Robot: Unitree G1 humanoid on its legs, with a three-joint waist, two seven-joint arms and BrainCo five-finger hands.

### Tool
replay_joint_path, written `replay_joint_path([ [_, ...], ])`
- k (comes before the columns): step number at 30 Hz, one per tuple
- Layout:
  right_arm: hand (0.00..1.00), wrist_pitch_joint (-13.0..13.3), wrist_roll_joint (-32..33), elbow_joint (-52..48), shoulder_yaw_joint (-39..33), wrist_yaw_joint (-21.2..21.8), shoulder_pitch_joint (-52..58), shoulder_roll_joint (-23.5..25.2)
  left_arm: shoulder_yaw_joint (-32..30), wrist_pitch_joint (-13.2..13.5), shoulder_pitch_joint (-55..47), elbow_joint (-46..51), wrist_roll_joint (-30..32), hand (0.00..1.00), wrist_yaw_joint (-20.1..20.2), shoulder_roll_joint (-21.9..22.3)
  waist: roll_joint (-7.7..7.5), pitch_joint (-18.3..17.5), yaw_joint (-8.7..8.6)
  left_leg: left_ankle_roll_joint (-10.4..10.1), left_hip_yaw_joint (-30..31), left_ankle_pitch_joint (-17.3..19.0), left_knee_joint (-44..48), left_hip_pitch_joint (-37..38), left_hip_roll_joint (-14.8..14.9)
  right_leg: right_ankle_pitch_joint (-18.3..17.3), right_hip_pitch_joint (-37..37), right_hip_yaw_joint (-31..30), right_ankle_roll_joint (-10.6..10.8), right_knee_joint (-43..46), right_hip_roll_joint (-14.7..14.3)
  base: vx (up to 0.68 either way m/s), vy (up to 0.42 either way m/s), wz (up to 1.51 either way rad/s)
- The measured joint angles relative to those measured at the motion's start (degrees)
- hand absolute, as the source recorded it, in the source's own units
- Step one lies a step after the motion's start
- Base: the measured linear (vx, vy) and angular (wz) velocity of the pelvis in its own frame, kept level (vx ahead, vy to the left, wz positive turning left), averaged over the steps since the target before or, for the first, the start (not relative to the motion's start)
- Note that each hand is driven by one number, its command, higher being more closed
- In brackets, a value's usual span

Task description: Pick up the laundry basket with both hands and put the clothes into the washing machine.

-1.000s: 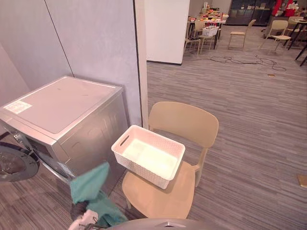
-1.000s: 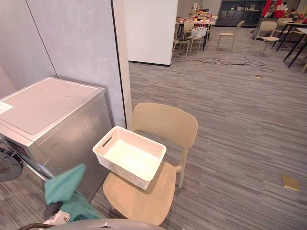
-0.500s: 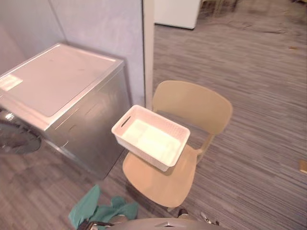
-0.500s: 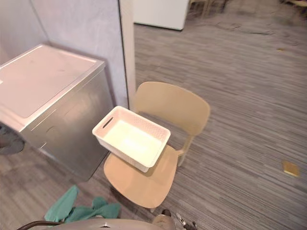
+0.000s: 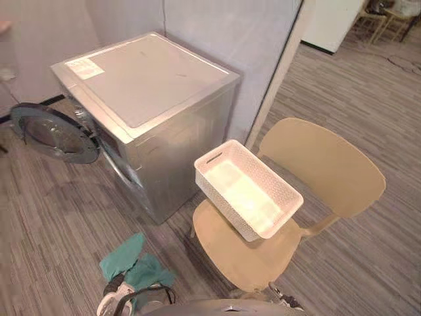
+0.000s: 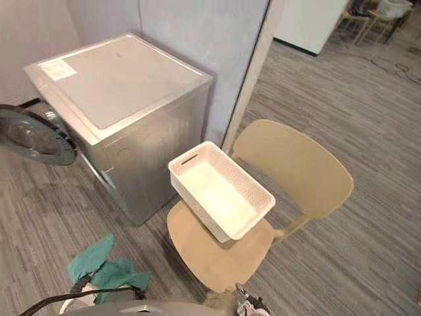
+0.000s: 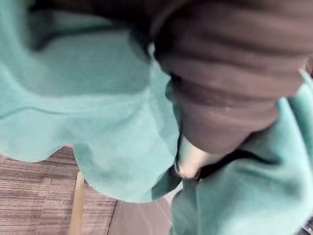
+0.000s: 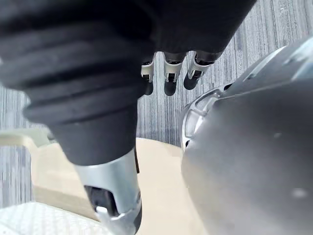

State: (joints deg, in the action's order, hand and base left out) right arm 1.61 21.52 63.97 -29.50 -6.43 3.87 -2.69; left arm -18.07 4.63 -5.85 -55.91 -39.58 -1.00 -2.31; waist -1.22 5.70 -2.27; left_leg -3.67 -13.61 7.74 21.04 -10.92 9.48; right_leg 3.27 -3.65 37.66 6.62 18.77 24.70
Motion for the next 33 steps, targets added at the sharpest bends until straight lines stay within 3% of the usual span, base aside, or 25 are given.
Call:
replay_joint_path([
  [3,0.00,-0.2,0.5,-0.2,0.9,-0.1,-0.4,-0.4,3.9,0.0,-0.1,-1.5,1.6,1.00,0.2,-0.3,1.25,-0.9,0.63,0.1,0.8,0.0,-0.5,-0.1,-1.4,5.0,-0.1,-1.4,-1.0,-0.1,0.8,-0.08,0.136,0.30],
  [5,0.00,-0.1,0.6,-0.3,3.2,-1.7,-1.8,-0.7,7.0,0.0,-0.6,-2.7,3.8,1.00,0.2,-1.0,1.37,-1.7,1.62,1.6,-0.8,-1.0,-4.1,0.0,-3.2,9.1,3.3,-4.1,-5.4,0.8,2.2,-0.08,0.124,0.08],
  [6,0.00,-0.1,0.6,-0.3,4.6,-2.3,-2.2,-1.2,7.8,-0.1,-0.6,-3.5,4.7,1.00,0.1,-1.1,1.83,-1.7,1.75,2.0,-1.0,-1.3,-5.7,0.1,-3.5,11.6,4.8,-4.9,-8.8,0.9,2.2,-0.06,0.096,0.02],
  [7,0.00,-0.1,0.6,-0.3,5.3,-2.6,-2.6,-1.4,8.3,-0.1,-0.7,-3.6,5.4,1.00,0.0,-1.2,2.14,-1.8,1.74,2.6,-1.4,-1.7,-7.0,0.1,-3.6,13.0,5.8,-5.9,-10.8,1.0,1.8,-0.05,0.098,0.11],
  [8,0.00,-0.2,0.8,-0.3,6.6,-2.5,-3.1,-1.4,9.2,-0.1,-1.3,-3.9,6.5,1.00,-0.1,-1.5,3.21,-1.1,1.34,3.6,-2.0,-2.8,-9.1,0.8,-3.3,9.1,7.1,-8.8,-10.3,4.9,0.2,-0.01,0.079,0.21],
  [9,0.00,-0.3,0.9,-0.3,7.2,-2.4,-3.3,-1.0,9.6,-0.2,-1.3,-3.9,7.0,1.00,-0.1,-2.0,2.80,-1.0,1.12,3.9,-1.9,-3.4,-10.2,1.4,-3.2,5.1,7.6,-10.7,-8.6,8.1,-1.5,0.00,0.033,0.35],
  [10,0.00,-0.3,1.8,-0.2,8.6,-2.2,-3.5,-0.4,9.8,-0.3,-1.5,-3.9,8.6,1.00,0.0,-3.1,1.95,-0.9,0.81,4.1,-1.4,-4.2,-12.2,2.4,-3.6,-2.1,7.4,-13.9,-7.8,11.7,-6.4,0.01,-0.025,0.31],
  [11,0.00,-0.1,2.3,-0.2,9.2,-1.8,-3.3,0.2,9.7,-0.3,-2.0,-3.9,9.1,1.00,0.0,-3.7,1.29,-1.2,0.76,4.3,-0.2,-4.8,-13.7,2.8,-4.1,-6.9,7.0,-15.6,-6.8,11.8,-10.4,-0.03,-0.067,0.34],
  [12,0.00,0.1,3.5,-0.2,9.3,-1.0,-3.0,0.7,9.7,-0.5,-2.1,-4.3,10.1,1.00,0.1,-3.8,0.96,-1.2,0.44,4.2,0.9,-6.4,-15.3,3.3,-4.4,-10.9,5.3,-17.0,-6.0,8.6,-15.8,-0.05,-0.091,0.39],
  [13,0.00,0.7,4.2,-0.1,9.2,0.0,-2.7,1.0,9.7,-0.6,-1.7,-5.3,11.2,1.00,0.3,-3.6,0.30,-1.4,-0.06,4.0,1.9,-8.1,-17.0,3.4,-5.5,-12.5,2.9,-18.1,-5.9,1.3,-20.3,-0.06,-0.103,0.38],
  [14,0.00,0.8,4.6,-0.1,9.2,0.2,-2.5,1.0,9.7,-0.7,-1.4,-5.7,11.5,1.00,0.4,-3.3,0.02,-1.4,-0.15,3.9,2.3,-9.4,-18.1,3.3,-6.2,-13.1,1.1,-18.4,-6.1,-2.5,-21.0,-0.08,-0.096,0.32],
  [15,0.00,0.9,5.3,0.0,9.0,0.3,-2.4,1.2,9.2,-0.7,-0.8,-5.7,11.8,1.00,0.5,-3.2,-0.82,-1.5,-0.21,3.5,2.6,-11.8,-19.9,3.0,-7.6,-14.5,-0.8,-22.1,-4.7,-8.7,-21.6,-0.07,-0.070,0.22],
  [18,0.00,0.9,5.6,0.0,6.0,0.4,-1.8,1.2,9.1,-1.2,2.0,-6.7,12.8,1.00,0.5,-2.1,0.46,0.0,-1.64,3.3,6.0,-16.7,-26.1,4.0,-7.8,-14.4,-0.6,-21.9,-6.3,-10.7,-23.7,-0.07,-0.046,0.44],
  [23,0.00,0.4,4.4,0.6,0.8,0.1,0.9,1.1,7.4,-1.2,2.5,-6.5,12.7,1.00,0.4,-1.8,-1.05,-0.1,-0.74,3.5,7.0,-17.7,-25.7,5.7,-8.7,-15.5,-3.0,-19.0,-4.9,-9.6,-22.3,0.04,-0.041,0.28],
  [25,0.00,0.4,2.8,0.6,-0.7,0.1,0.4,1.6,6.4,-1.1,2.7,-5.7,12.3,1.00,0.4,-1.6,-0.74,0.5,-0.58,3.9,6.8,-15.6,-16.2,1.4,-8.5,-15.6,-3.4,-18.4,-4.7,-9.3,-21.7,0.07,0.034,0.13],
  [26,0.00,0.4,2.8,0.3,-1.0,0.1,-0.3,1.6,4.5,-1.0,2.7,-3.8,12.1,1.00,0.4,-0.7,-0.44,1.0,0.32,3.6,6.2,-11.0,-4.6,-3.8,-7.3,-15.6,-3.4,-18.7,-4.6,-7.9,-22.1,0.09,0.100,0.00],
  [28,0.00,0.4,2.2,-0.2,-0.5,0.1,-0.7,2.5,1.8,-0.7,2.1,-1.4,11.5,1.00,0.4,0.5,0.47,1.8,1.77,2.3,5.8,-8.3,10.1,-9.2,-4.7,-16.3,-4.5,-20.6,-4.7,-5.7,-22.9,0.05,0.153,-0.06],
  [30,0.00,0.4,0.9,-0.2,-0.9,0.2,-1.1,2.7,2.0,-0.4,1.7,-1.1,10.5,1.00,0.4,0.6,0.18,1.7,2.64,2.3,5.6,-8.2,11.7,-9.2,-5.5,-17.5,-5.3,-22.8,-4.7,-4.6,-21.1,0.01,0.214,-0.14],
  [31,0.00,0.4,0.7,0.0,-1.7,0.1,-2.0,3.3,1.8,-0.3,2.1,-1.2,10.4,1.00,0.4,0.3,-1.42,1.7,3.15,3.9,5.6,-4.8,13.6,-9.1,-5.5,-17.5,-5.0,-23.5,-4.3,-4.6,-19.6,-0.01,0.240,-0.33],
  [32,0.00,0.5,0.7,-0.1,-1.7,0.2,-2.1,3.6,1.8,-0.4,2.0,-1.6,10.3,1.00,0.4,0.1,-1.12,1.9,3.16,4.5,5.9,-2.3,15.4,-9.2,-4.6,-17.3,-5.0,-24.1,-4.0,-4.8,-19.1,-0.06,0.227,-0.42],
  [33,0.00,0.7,0.6,-0.1,-1.5,0.2,-2.5,3.6,1.8,-0.4,1.6,-2.1,9.9,1.00,0.3,-0.1,-1.30,1.7,2.96,3.3,7.7,0.5,16.5,-9.1,-2.6,-17.5,-5.0,-25.3,-3.8,-5.3,-18.3,-0.05,0.227,-0.25],
])
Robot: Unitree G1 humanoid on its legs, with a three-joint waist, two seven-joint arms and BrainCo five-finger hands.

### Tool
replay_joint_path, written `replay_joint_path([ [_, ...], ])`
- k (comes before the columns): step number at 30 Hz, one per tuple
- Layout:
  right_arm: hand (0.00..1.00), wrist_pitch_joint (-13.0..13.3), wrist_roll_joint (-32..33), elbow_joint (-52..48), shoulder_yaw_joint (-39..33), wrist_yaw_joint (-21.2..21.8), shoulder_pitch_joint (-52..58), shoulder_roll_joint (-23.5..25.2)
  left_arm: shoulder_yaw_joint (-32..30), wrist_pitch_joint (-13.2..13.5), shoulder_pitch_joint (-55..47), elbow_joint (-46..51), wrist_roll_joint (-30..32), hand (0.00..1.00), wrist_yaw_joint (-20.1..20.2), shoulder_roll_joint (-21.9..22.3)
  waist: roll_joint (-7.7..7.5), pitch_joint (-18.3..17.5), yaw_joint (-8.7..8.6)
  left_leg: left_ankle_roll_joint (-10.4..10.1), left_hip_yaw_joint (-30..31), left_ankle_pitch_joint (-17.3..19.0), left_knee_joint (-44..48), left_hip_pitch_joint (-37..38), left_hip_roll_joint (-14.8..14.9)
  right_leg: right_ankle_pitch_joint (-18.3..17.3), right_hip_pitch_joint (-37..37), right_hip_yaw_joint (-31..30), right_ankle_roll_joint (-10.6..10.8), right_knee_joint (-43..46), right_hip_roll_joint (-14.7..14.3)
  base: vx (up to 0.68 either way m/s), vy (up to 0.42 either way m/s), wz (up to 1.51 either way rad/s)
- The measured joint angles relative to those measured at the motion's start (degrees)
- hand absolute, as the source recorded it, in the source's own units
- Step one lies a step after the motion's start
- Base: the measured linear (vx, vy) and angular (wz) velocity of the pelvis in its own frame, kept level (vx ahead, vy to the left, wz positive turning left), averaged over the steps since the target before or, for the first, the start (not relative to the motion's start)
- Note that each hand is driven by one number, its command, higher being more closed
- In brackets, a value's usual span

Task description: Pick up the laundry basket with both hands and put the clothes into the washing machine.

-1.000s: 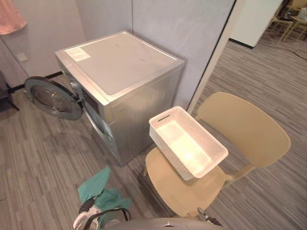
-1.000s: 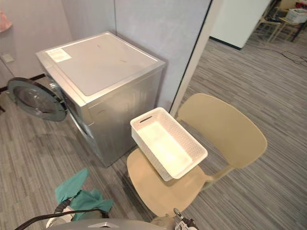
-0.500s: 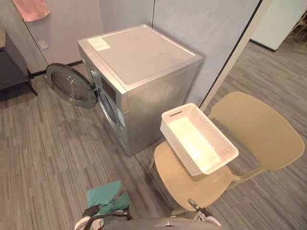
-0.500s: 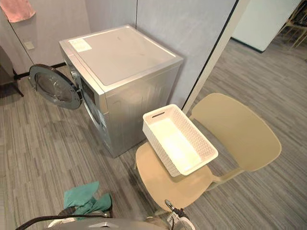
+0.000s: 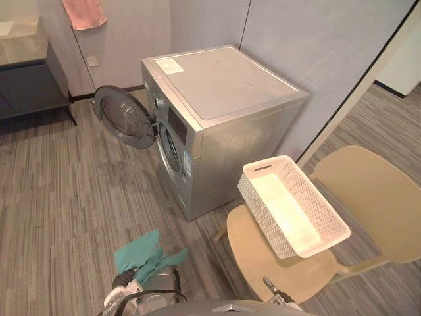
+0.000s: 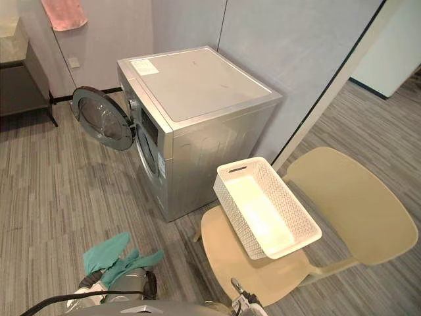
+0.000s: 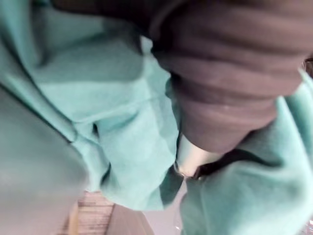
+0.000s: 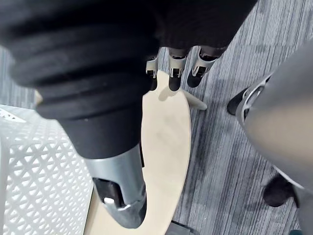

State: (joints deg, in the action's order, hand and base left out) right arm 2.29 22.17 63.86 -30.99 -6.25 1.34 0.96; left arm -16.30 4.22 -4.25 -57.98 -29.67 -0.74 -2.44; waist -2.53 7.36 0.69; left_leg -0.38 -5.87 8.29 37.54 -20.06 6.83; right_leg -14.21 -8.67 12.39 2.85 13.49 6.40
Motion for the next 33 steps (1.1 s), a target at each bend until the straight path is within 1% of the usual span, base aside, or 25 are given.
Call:
replay_joint_path([
  [2,0.00,-0.3,-0.1,0.4,0.8,0.0,0.0,-0.9,-0.2,0.4,0.1,0.0,-0.4,1.00,-0.3,-0.1,0.47,0.1,-0.86,-1.5,6.3,0.6,-5.4,-0.6,3.2,-0.7,1.0,-1.5,0.9,0.0,1.2,-0.01,0.348,-0.09],
  [4,0.00,-0.3,-0.7,2.9,1.4,-0.2,1.5,-2.7,0.3,0.8,-0.6,-0.7,-2.0,1.00,-0.6,-0.6,1.44,-0.5,-1.24,-4.3,12.4,0.3,-12.2,-0.1,7.0,-2.8,2.8,-4.2,4.7,1.7,3.5,0.08,0.533,-0.11],
  [5,0.00,-0.3,-1.1,3.0,1.6,-0.2,2.5,-3.1,0.7,0.8,-0.7,-1.4,-2.2,1.00,-0.7,-0.6,1.86,-0.7,-1.27,-5.0,12.2,0.9,-11.7,0.4,7.5,-3.4,2.4,-4.8,5.8,1.8,4.4,0.25,0.597,-0.04],
  [6,0.00,-0.4,-1.9,3.4,1.6,-0.2,3.8,-3.7,1.4,0.8,-1.2,-2.2,-2.2,1.00,-1.2,-0.6,2.76,-1.3,-1.73,-11.3,10.0,-1.8,-10.5,1.0,7.1,-4.5,0.7,-6.8,7.7,1.7,6.1,0.25,0.462,0.06],
  [7,0.00,-0.8,-2.2,4.7,1.5,-0.1,4.0,-2.8,1.7,0.8,-1.6,-2.3,-2.2,1.00,-1.4,-1.7,0.72,-2.1,-2.11,-10.3,8.1,0.2,-8.3,0.5,4.1,-4.4,0.4,-9.0,7.3,1.3,8.8,0.38,0.643,0.11],
  [8,0.00,-1.2,-2.2,5.4,1.1,-0.1,4.0,-2.2,1.9,0.9,-1.7,-2.3,-2.1,1.00,-1.5,-2.5,-0.44,-3.4,-2.26,-9.4,7.4,1.7,-6.9,-0.5,2.4,-1.8,0.9,-10.3,6.4,1.4,10.0,0.26,0.375,0.07],
  [10,0.00,-1.2,-2.2,5.7,1.0,-0.2,4.1,-2.2,3.2,0.8,-1.3,-2.5,-1.5,1.00,-1.5,-3.2,-0.38,-3.7,-1.93,-7.9,6.0,3.4,-5.8,-0.3,1.3,5.8,2.6,-12.7,6.6,3.5,10.6,0.28,0.448,-0.12],
  [11,0.00,-1.2,-2.0,5.3,1.1,-0.1,4.2,-2.3,5.3,0.8,-1.2,-2.6,-1.4,1.00,-1.4,-3.2,-0.32,-3.7,-1.43,-6.3,4.5,4.0,-7.7,2.2,0.5,11.7,5.9,-14.9,5.4,9.2,11.2,0.29,0.489,-0.29],
  [12,0.00,-1.1,-1.5,4.4,1.5,-0.1,4.4,-2.1,6.8,0.7,-1.2,-2.9,-0.9,1.00,-1.3,-3.2,-0.35,-3.7,-1.71,-4.8,4.0,4.0,-9.6,4.2,-0.4,15.4,8.2,-15.2,3.2,13.5,12.0,0.28,0.423,-0.22],
  [13,0.00,-0.8,0.3,2.8,2.7,-0.1,4.8,-1.9,9.3,0.6,-1.2,-3.2,0.9,1.00,-1.3,-3.4,-0.37,-3.7,-2.17,-3.4,2.8,3.3,-13.2,7.4,-2.0,21.6,12.4,-15.3,-3.0,20.6,13.4,0.22,0.290,-0.04],
  [14,0.00,-0.6,1.3,1.6,3.6,-0.1,5.0,-1.9,10.7,0.6,-1.2,-3.3,1.8,1.00,-1.2,-3.7,-0.13,-3.5,-2.59,-2.5,2.2,2.8,-15.7,9.8,-2.7,23.1,15.4,-15.6,-4.6,26.7,13.6,0.18,0.198,-0.01],
  [15,0.00,-0.1,2.4,1.0,4.3,-0.1,5.0,-1.9,11.3,0.6,-1.2,-3.4,2.2,1.00,-1.0,-3.9,0.02,-3.4,-2.92,-1.9,1.9,2.4,-17.2,11.5,-3.1,20.9,17.5,-15.5,-4.6,31.6,13.2,0.22,0.185,-0.10],
  [16,0.00,0.7,4.0,-0.3,7.0,0.0,5.0,-2.1,12.6,0.4,-1.3,-3.5,3.0,1.00,-0.9,-4.2,0.04,-3.2,-3.20,-0.7,1.1,1.7,-20.8,15.6,-4.0,12.7,21.7,-14.0,-3.3,40.3,10.9,0.18,0.137,-0.11],
  [17,0.00,0.8,4.4,-0.4,7.8,0.0,5.0,-2.1,12.8,0.4,-1.3,-3.5,3.0,1.00,-0.9,-4.2,0.05,-3.2,-3.27,-0.5,1.1,1.6,-21.4,16.4,-4.2,11.2,22.4,-13.5,-3.1,41.4,10.1,0.29,0.125,-0.11],
  [19,0.00,1.4,5.2,-1.9,10.3,1.1,5.0,-2.2,12.9,0.4,-1.1,-3.8,3.8,1.00,-0.2,-3.3,0.15,-2.8,-3.97,-0.2,-0.2,1.5,-25.1,21.4,-4.3,3.7,25.2,-10.1,-2.5,40.7,2.6,0.27,0.003,-0.06],
  [20,0.00,1.4,5.4,-2.3,10.6,1.6,5.0,-2.2,12.7,0.4,-1.0,-3.8,4.0,1.00,-0.1,-3.2,0.21,-2.5,-3.97,-0.2,-0.6,1.5,-26.0,22.7,-4.3,2.5,25.4,-8.5,-2.5,38.4,1.3,0.21,-0.071,-0.15],
  [21,0.00,1.5,5.7,-2.6,10.6,2.4,4.7,-2.2,11.8,0.3,-0.7,-3.8,4.0,1.00,0.2,-2.6,0.60,-2.2,-4.06,-0.5,-1.2,1.7,-27.6,24.4,-4.0,1.7,25.4,-5.2,-2.3,30.5,-0.8,0.21,-0.101,-0.13],
  [23,0.00,1.5,5.7,-2.6,10.2,2.4,4.7,-2.2,10.2,0.3,0.6,-3.8,4.0,1.00,0.3,-1.5,0.67,-2.0,-4.00,-1.9,-1.2,2.6,-28.6,25.4,-4.0,3.2,24.3,-2.3,-1.6,14.7,-1.6,0.24,-0.122,0.06],
  [24,0.00,1.3,5.7,-2.2,9.4,2.5,4.8,-1.9,9.7,0.3,1.4,-3.9,4.1,1.00,0.3,-0.6,0.70,-1.9,-4.09,-2.9,-0.1,3.5,-28.6,25.8,-3.8,9.6,22.4,-0.7,-3.2,8.8,-1.8,0.30,-0.152,0.37],
  [25,0.00,1.3,5.6,-2.3,7.9,2.5,4.9,-2.2,8.8,0.3,2.1,-3.5,4.5,1.00,0.5,0.9,2.41,-1.2,-4.09,-3.7,0.7,4.2,-28.9,26.5,-1.7,8.8,20.2,1.3,-3.6,6.8,-3.5,0.30,-0.156,0.43],
  [27,0.00,1.3,5.6,-2.5,6.9,2.5,5.0,-2.7,7.6,0.2,2.9,-2.4,5.2,1.00,1.4,3.3,3.87,-0.4,-4.05,-4.8,1.2,4.3,-28.5,27.3,0.4,7.0,18.6,3.2,-4.3,6.2,-5.1,0.34,-0.168,0.43],
  [29,0.00,1.3,5.6,-3.3,6.9,2.5,5.1,-2.6,7.4,0.1,2.7,-0.8,5.1,1.00,1.9,4.3,4.27,-0.6,-4.00,-5.6,1.1,4.8,-25.6,27.1,2.1,5.7,15.9,5.0,-4.8,4.7,-6.5,0.34,-0.160,0.46],
  [30,0.00,1.1,5.5,-3.3,7.0,2.5,5.0,-2.3,7.4,0.1,2.3,0.2,5.1,1.00,2.2,4.4,3.80,-0.3,-3.65,-6.4,1.2,5.3,-20.5,26.1,3.1,4.6,13.6,5.7,-5.1,3.8,-7.2,0.27,-0.137,0.32],
  [32,0.00,1.0,5.4,-4.9,7.8,2.5,4.8,-2.1,7.0,0.0,1.5,3.4,5.0,1.00,2.3,5.0,3.86,-0.3,-3.17,-8.4,2.2,5.8,-1.7,18.6,5.2,3.4,10.7,6.1,-5.3,2.9,-8.3,0.28,-0.115,0.09],
  [33,0.00,1.1,5.2,-5.6,7.9,2.5,4.2,-2.1,6.7,0.0,1.3,4.8,4.9,1.00,2.3,5.6,4.28,-0.3,-2.34,-10.0,3.3,4.9,11.8,13.1,6.1,3.2,9.4,5.8,-5.7,2.9,-8.9,0.20,-0.006,-0.23],
])
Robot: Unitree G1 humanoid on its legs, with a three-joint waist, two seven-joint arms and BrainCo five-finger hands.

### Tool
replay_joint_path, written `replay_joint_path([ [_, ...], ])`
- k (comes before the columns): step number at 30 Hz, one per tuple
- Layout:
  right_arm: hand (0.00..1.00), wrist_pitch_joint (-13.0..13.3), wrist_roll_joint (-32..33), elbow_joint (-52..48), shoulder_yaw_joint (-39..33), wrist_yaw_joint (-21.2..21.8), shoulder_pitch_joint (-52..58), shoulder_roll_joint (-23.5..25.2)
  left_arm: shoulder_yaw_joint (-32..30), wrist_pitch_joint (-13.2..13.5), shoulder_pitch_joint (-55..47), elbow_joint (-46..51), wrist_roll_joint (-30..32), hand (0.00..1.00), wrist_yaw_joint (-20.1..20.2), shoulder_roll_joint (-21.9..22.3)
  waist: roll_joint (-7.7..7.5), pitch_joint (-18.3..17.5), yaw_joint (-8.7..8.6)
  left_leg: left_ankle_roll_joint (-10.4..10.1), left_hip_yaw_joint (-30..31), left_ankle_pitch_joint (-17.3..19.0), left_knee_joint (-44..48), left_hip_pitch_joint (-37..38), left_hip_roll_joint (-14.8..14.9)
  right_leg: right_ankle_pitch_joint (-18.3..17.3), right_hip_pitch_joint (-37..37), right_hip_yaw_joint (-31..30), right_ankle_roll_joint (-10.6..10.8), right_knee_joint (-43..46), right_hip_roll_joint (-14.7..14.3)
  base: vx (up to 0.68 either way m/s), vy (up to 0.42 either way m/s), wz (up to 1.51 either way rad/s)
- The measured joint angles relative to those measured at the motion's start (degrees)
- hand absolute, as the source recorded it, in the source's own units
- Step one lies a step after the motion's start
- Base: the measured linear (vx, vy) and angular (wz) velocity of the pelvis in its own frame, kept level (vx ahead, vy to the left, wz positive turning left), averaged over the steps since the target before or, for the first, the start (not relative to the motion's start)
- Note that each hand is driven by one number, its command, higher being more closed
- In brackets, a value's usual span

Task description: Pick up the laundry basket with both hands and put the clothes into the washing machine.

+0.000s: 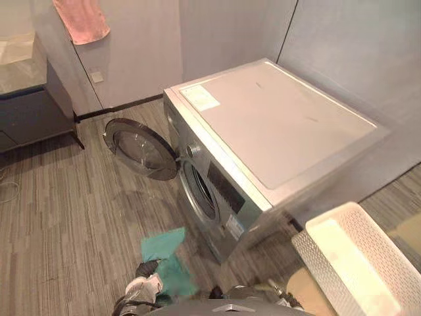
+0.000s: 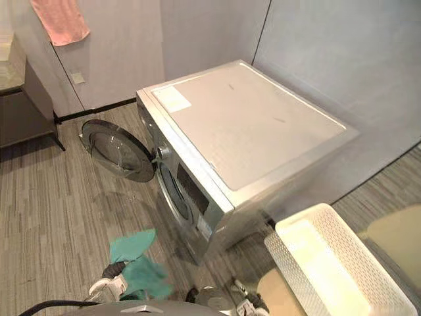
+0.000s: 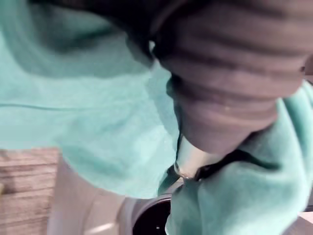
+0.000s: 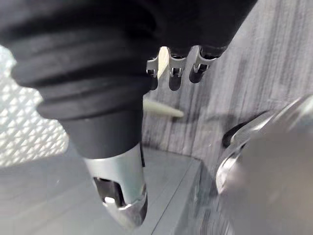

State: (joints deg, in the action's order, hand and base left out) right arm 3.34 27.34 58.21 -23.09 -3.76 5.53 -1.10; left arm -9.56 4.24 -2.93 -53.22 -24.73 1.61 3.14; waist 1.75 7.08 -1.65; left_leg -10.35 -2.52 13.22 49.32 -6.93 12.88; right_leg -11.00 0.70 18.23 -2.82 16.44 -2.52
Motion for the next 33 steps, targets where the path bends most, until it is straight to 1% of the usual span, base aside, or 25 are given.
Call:
replay_joint_path([
  [1,0.00,0.1,-0.1,-0.1,0.1,0.0,-0.5,-0.1,0.0,0.0,-0.1,0.5,0.0,1.00,0.0,0.2,0.06,0.1,0.43,-0.3,0.4,-0.2,4.8,-1.7,-0.1,-0.2,-0.9,-0.3,-0.1,-0.1,-0.1,0.26,0.044,-0.42],
  [2,0.00,0.2,-0.1,-1.0,1.0,-0.1,-1.6,-0.1,0.1,0.0,-0.2,0.9,-0.1,1.00,0.0,0.2,0.26,0.1,0.82,0.1,0.5,0.0,10.1,-4.2,-0.5,-0.4,-2.8,-1.6,-0.2,-0.6,0.0,0.21,0.069,-0.50],
  [3,0.00,0.3,-0.1,-1.1,1.8,-0.1,-1.9,-0.1,0.2,0.2,-0.2,1.0,-0.5,1.00,0.0,0.1,0.34,0.1,1.07,1.1,0.2,0.6,10.6,-5.3,-0.6,-0.4,-4.0,-3.0,-0.2,-1.3,0.0,0.31,0.143,-0.77],
  [6,0.00,0.3,-0.3,-1.0,3.2,-0.1,-5.3,1.0,-0.2,0.7,-0.2,1.0,-2.2,1.00,-0.3,0.0,0.23,0.1,1.81,4.2,1.8,2.8,1.4,-6.5,-0.7,-0.1,-4.9,-9.7,0.4,-1.3,0.8,0.23,0.209,-1.08],
  [8,0.00,0.4,-0.5,-0.4,4.8,-0.4,-6.7,1.3,-0.3,0.8,-0.2,0.9,-2.6,1.00,-0.5,-0.2,-0.37,0.4,2.12,4.6,9.7,2.9,-11.4,-5.4,-2.2,-0.3,-4.0,-16.0,3.0,-0.9,2.4,0.23,0.405,-1.37],
  [9,0.00,0.3,-0.8,-0.3,5.2,-0.3,-6.7,0.8,-0.3,0.8,-0.2,0.9,-2.7,1.00,-0.7,-0.3,-0.45,0.5,2.12,4.9,12.3,2.7,-14.4,-4.8,-2.4,-0.5,-3.6,-17.8,3.9,-0.6,2.8,0.14,0.419,-1.49],
  [10,0.00,0.3,-1.1,0.4,6.5,-0.3,-6.5,0.1,-0.3,0.9,-0.1,0.7,-2.7,1.00,-1.4,-0.2,0.34,-0.2,2.17,5.5,16.9,-0.7,-19.6,-3.2,-2.3,-1.8,-1.9,-21.6,6.6,1.3,3.2,0.08,0.362,-1.20],
  [11,0.00,0.3,-1.4,0.4,6.8,-0.1,-6.4,-0.4,-0.1,1.0,-0.4,0.1,-2.7,1.00,-1.6,0.0,1.21,-0.6,1.99,4.6,17.7,-4.3,-21.5,-2.6,-2.0,-2.5,-1.4,-22.9,7.8,2.2,3.1,0.09,0.480,-1.18],
  [12,0.00,0.2,-2.3,1.1,7.2,0.0,-6.4,-1.3,0.9,0.9,-0.3,-1.3,-2.7,1.00,-1.7,0.1,1.22,-0.7,1.74,-0.4,17.3,-0.8,-23.3,-0.6,-2.3,-3.1,-1.2,-24.9,9.4,2.9,3.6,0.08,0.511,-0.64],
  [13,0.00,0.1,-3.0,2.3,7.2,0.1,-6.3,-0.4,2.2,0.8,0.0,-2.2,-2.7,1.00,-1.8,-1.5,-0.85,-1.4,1.42,0.2,14.0,0.4,-25.8,0.7,-4.1,-3.0,-0.9,-26.6,10.2,2.4,6.6,0.08,0.509,-0.54],
  [14,0.00,0.2,-3.0,2.5,7.2,0.1,-6.0,0.4,2.8,0.9,0.1,-2.1,-2.7,1.00,-1.9,-2.6,-2.31,-2.2,1.51,0.8,13.3,-0.1,-26.7,0.9,-5.5,-2.4,-0.5,-27.1,9.9,1.7,8.0,0.07,0.435,-0.30],
  [15,0.00,0.2,-3.0,3.2,7.2,0.2,-5.6,1.3,4.0,0.9,0.1,-2.1,-2.7,1.00,-2.2,-4.5,-4.24,-3.4,1.13,1.8,12.9,-0.5,-27.2,0.4,-7.6,-0.2,-0.7,-26.9,10.2,-0.5,10.1,0.03,0.331,-0.14],
  [16,0.00,0.2,-3.0,3.7,7.1,0.5,-5.2,1.5,5.9,0.9,0.2,-2.1,-2.6,1.00,-2.3,-5.9,-4.70,-3.7,0.88,3.1,12.6,-0.3,-26.8,-0.4,-8.6,2.2,-0.7,-26.9,10.9,-2.1,11.2,0.00,0.340,-0.03],
  [19,0.00,0.2,-3.1,3.5,7.3,1.8,-5.3,1.4,8.9,0.8,-0.6,-1.3,-2.1,1.00,-2.1,-7.6,-4.55,-3.7,1.52,5.8,9.4,0.5,-26.3,-1.8,-9.6,6.8,1.2,-27.4,11.1,-3.3,12.6,-0.07,0.212,-0.29],
  [20,0.00,0.2,-3.1,3.4,7.4,2.0,-5.3,1.4,9.1,0.8,-0.8,-1.2,-2.1,1.00,-2.1,-7.7,-4.36,-3.7,1.82,5.9,8.3,0.7,-26.3,-2.0,-9.3,7.7,2.1,-27.6,11.2,-3.2,12.6,-0.13,0.149,-0.80],
  [21,0.00,0.2,-3.2,3.0,8.5,2.1,-5.2,1.2,9.2,0.8,-1.4,-0.4,-2.1,1.00,-2.2,-7.9,-3.92,-3.6,1.99,6.2,6.6,1.0,-26.3,-2.3,-8.7,9.5,3.9,-27.3,11.2,-2.9,12.4,-0.15,0.111,-0.95],
  [23,0.00,0.0,-4.5,0.6,9.9,2.2,-5.0,0.8,8.9,0.7,-3.1,4.7,-2.2,1.00,-2.3,-7.7,-3.01,-3.1,2.12,6.7,3.4,0.8,-26.8,-2.9,-6.8,13.2,7.1,-21.9,9.2,-2.6,11.9,-0.11,0.062,-0.98],
  [24,0.00,0.0,-4.9,-1.3,11.5,2.2,-4.3,0.8,8.2,0.8,-5.0,10.9,-2.5,1.00,-2.3,-7.7,-3.22,-2.7,2.39,7.7,0.5,0.1,-27.6,-2.9,-5.9,11.6,9.4,-13.3,7.2,0.6,12.7,-0.08,0.021,-0.98],
  [25,0.00,0.0,-5.0,-2.9,13.0,2.3,-3.3,0.4,7.4,0.9,-6.4,15.6,-3.5,1.00,-2.3,-7.5,-3.76,-2.3,2.56,7.6,-1.3,0.0,-27.7,-2.9,-5.8,8.7,10.7,-4.2,5.9,4.2,14.5,-0.06,-0.005,-0.95],
  [26,0.00,0.0,-5.1,-3.6,13.6,2.3,-2.8,0.1,7.2,0.9,-6.8,17.3,-4.3,1.00,-2.3,-7.3,-3.85,-1.9,2.63,7.5,-2.3,0.2,-27.5,-2.9,-5.7,7.8,10.8,-0.6,5.4,4.5,15.4,-0.04,-0.039,-0.80],
  [27,0.00,0.2,-5.2,-4.7,14.1,2.4,-2.5,-0.7,6.6,0.9,-7.0,20.5,-5.3,1.00,-2.4,-7.1,-3.58,-0.4,2.59,7.3,-3.4,0.5,-26.9,-3.1,-5.4,7.4,11.1,2.1,6.0,4.7,16.1,-0.05,-0.064,-0.43],
  [29,0.00,0.3,-5.1,-5.8,14.1,2.4,-2.6,-2.2,5.4,1.5,-5.8,24.2,-7.6,1.00,-2.4,-7.0,-3.30,3.0,2.39,6.8,-3.8,0.7,-24.7,-4.7,-4.3,7.5,11.7,2.4,6.3,4.7,15.1,-0.09,-0.062,-0.20],
  [31,0.00,0.3,-5.0,-5.8,14.3,2.3,-2.8,-3.8,4.3,2.3,-3.8,27.5,-9.7,1.00,-2.5,-6.3,-2.82,6.1,2.84,6.1,-3.6,1.3,-20.6,-9.5,-2.9,6.6,16.2,2.0,6.9,7.3,14.4,-0.14,-0.066,-0.23],
  [32,0.00,0.3,-4.7,-7.1,14.7,2.3,-3.5,-4.5,2.8,2.9,-2.3,30.2,-11.4,1.00,-2.7,-6.0,-3.09,8.5,2.89,5.7,-3.6,2.7,-16.2,-14.5,-1.7,5.3,21.6,1.1,6.4,11.6,14.3,-0.14,-0.080,-0.25],
  [33,0.00,0.3,-4.5,-8.1,14.7,2.3,-3.8,-4.6,2.3,3.1,-1.6,30.7,-11.8,1.00,-2.8,-6.0,-3.27,9.6,2.86,5.6,-3.4,3.3,-14.5,-16.3,-1.2,4.8,23.5,1.0,6.2,13.3,14.3,-0.14,-0.074,-0.30],
])
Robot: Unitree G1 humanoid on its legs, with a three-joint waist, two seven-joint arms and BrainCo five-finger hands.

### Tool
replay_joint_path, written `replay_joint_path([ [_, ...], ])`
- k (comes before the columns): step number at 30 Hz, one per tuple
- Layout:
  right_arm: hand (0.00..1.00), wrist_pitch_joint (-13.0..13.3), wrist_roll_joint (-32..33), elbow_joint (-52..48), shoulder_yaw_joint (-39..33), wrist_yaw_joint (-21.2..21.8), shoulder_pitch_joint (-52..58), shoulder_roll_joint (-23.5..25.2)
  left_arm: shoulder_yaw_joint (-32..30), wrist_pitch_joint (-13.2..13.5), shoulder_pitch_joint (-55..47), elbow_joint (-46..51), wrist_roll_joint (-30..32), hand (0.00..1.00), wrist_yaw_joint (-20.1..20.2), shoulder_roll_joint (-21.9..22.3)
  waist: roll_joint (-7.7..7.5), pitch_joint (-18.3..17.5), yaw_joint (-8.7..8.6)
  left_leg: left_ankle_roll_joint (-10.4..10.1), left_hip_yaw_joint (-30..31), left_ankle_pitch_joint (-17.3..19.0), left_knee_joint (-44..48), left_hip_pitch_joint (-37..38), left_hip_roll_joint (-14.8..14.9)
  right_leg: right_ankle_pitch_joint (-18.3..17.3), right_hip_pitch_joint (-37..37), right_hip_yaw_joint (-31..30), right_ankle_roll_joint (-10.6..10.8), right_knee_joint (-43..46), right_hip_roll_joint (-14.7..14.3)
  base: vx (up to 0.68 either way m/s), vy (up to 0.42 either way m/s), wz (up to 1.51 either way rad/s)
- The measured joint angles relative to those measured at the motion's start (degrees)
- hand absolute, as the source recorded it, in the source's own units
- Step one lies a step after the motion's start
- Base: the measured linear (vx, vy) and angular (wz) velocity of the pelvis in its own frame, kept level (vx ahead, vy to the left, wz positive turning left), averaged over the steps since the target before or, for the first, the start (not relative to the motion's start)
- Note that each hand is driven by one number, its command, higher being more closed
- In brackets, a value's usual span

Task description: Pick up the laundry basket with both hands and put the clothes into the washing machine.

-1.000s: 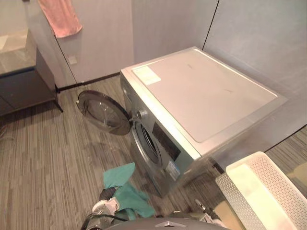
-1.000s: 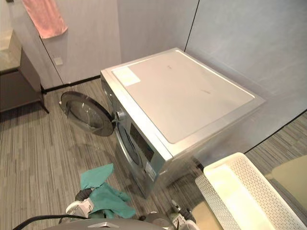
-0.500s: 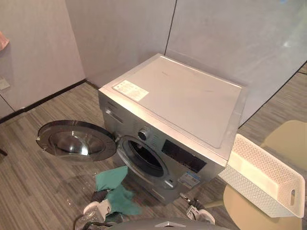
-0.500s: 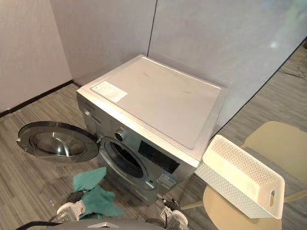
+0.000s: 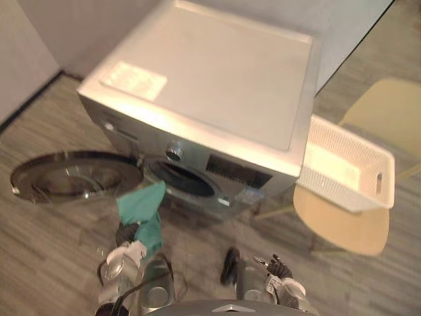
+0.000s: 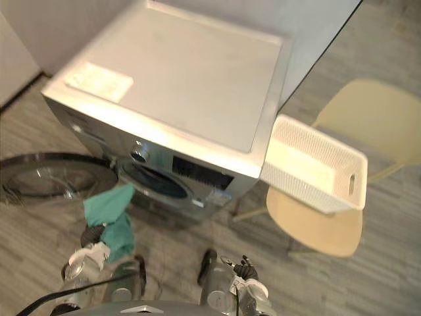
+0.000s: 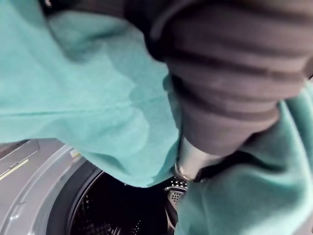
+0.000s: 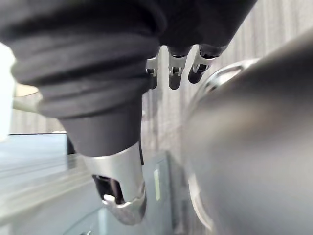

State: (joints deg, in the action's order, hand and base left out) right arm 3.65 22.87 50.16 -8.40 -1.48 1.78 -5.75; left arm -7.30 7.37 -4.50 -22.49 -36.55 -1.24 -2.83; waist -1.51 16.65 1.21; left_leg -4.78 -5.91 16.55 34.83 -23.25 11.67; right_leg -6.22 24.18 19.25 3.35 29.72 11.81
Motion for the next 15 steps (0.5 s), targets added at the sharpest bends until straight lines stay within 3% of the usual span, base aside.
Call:
replay_joint_path([
  [4,0.00,0.3,0.5,-4.6,0.2,-0.3,-1.1,-0.6,-1.0,0.1,4.9,4.1,-2.1,1.00,-2.4,0.1,-1.69,4.7,-0.41,-0.5,0.4,3.7,10.6,-8.9,3.0,-2.8,10.0,-2.5,-1.1,9.6,-0.6,-0.09,-0.021,-0.28],
  [8,0.00,1.1,4.3,-10.7,1.0,-1.1,-2.4,-0.3,-1.6,1.7,13.1,8.9,-3.6,1.00,-5.7,-0.6,-2.07,7.5,-0.35,-0.1,0.8,6.6,18.5,-18.3,5.6,-3.6,19.4,-4.2,-1.8,15.0,-1.6,-0.12,0.004,-0.38],
  [15,0.00,3.4,9.2,-22.8,1.4,-1.9,-2.4,0.9,-5.1,4.0,32.5,8.8,-5.5,1.00,-12.9,-8.2,-3.69,12.0,-1.68,-0.6,0.0,7.6,24.7,-31.3,9.9,-1.6,33.1,-6.2,-3.1,17.6,-5.0,-0.05,-0.023,-0.42],
])
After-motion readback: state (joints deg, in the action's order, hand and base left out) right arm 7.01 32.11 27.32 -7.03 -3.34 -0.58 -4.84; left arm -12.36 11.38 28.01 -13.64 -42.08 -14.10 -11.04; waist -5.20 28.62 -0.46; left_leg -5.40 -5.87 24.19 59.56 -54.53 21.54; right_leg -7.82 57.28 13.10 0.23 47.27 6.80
